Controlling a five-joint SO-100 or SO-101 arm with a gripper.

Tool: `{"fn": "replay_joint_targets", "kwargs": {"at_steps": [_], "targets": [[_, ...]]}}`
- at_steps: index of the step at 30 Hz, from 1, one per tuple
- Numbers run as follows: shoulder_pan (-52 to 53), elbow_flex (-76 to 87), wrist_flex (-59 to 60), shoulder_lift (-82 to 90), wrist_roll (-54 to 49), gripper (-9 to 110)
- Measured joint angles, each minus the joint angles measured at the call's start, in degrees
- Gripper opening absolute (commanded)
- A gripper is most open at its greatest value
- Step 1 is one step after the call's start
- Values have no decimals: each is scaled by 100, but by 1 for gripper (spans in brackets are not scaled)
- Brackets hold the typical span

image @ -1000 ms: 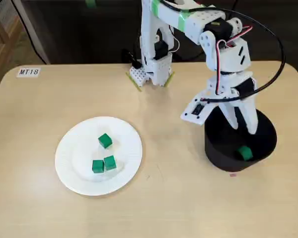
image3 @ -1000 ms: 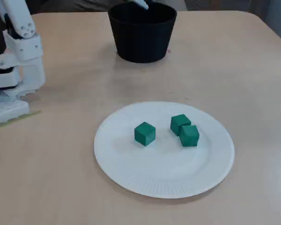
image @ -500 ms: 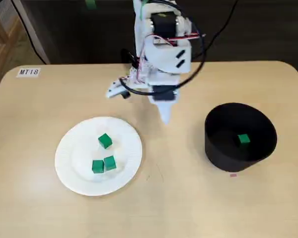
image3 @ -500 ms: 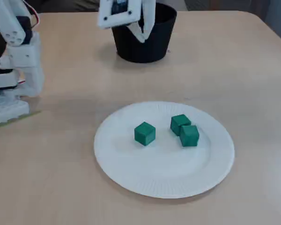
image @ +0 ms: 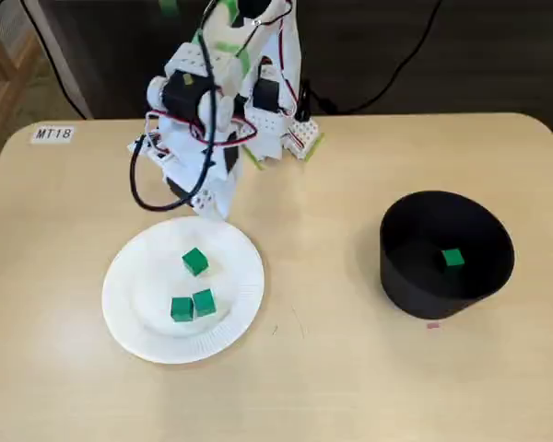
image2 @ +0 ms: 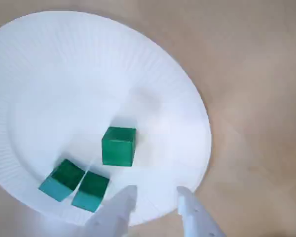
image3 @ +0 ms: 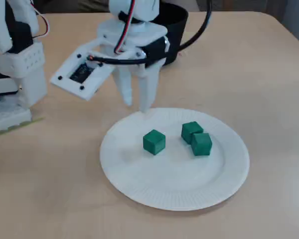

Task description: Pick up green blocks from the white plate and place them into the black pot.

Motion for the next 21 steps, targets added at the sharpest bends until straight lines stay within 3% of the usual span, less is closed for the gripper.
{"fn": "replay_joint_targets", "kwargs": {"at_steps": [8,21], "targets": [[35,0,-123,-334,-53,34],[53,0,-853,-1046,-53,30]]}}
